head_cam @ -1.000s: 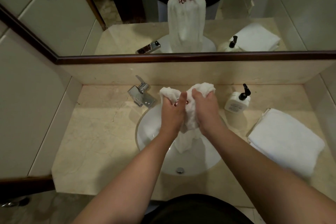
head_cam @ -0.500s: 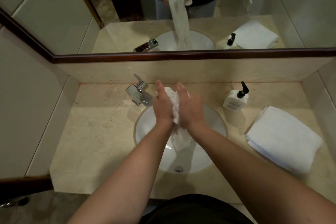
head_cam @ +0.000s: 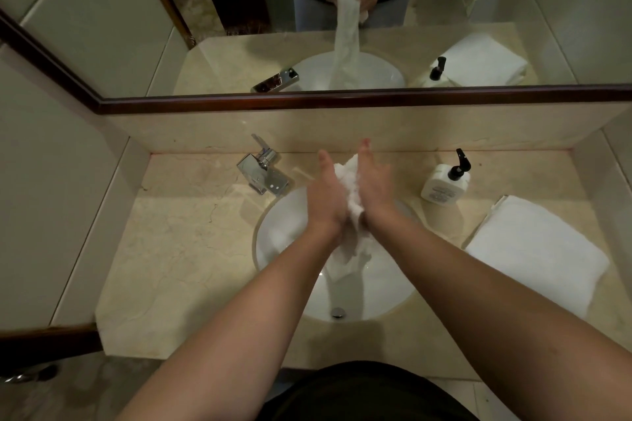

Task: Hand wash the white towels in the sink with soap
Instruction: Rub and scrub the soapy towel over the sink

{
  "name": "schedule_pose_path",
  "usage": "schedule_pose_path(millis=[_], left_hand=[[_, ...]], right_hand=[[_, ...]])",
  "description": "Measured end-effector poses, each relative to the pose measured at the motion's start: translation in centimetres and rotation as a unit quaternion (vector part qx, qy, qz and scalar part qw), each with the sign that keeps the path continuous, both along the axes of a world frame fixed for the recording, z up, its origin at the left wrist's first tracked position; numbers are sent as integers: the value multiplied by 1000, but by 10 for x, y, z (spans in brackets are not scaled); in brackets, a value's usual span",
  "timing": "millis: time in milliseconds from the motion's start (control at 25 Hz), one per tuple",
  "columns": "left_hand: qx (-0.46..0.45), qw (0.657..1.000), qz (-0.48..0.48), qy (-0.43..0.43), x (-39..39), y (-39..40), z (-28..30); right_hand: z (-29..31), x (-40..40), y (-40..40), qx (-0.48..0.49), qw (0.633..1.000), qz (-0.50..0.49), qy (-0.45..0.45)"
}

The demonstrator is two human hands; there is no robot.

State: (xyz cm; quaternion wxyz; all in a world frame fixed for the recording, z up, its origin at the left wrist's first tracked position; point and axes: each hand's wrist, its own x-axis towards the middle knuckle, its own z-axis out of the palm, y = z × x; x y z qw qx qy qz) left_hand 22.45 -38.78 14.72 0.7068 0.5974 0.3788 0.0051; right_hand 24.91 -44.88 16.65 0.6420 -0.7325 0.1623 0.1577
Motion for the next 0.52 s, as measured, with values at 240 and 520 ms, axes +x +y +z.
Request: schedule_pose_path(millis=[240,520], left_hand=[[-80,997,10,17,-1,3,0],[-41,998,32,18,1,9,-8]], right_hand=[[5,-6,-3,-14,998,54,9],[3,-11,0,-21,998,59,-1]])
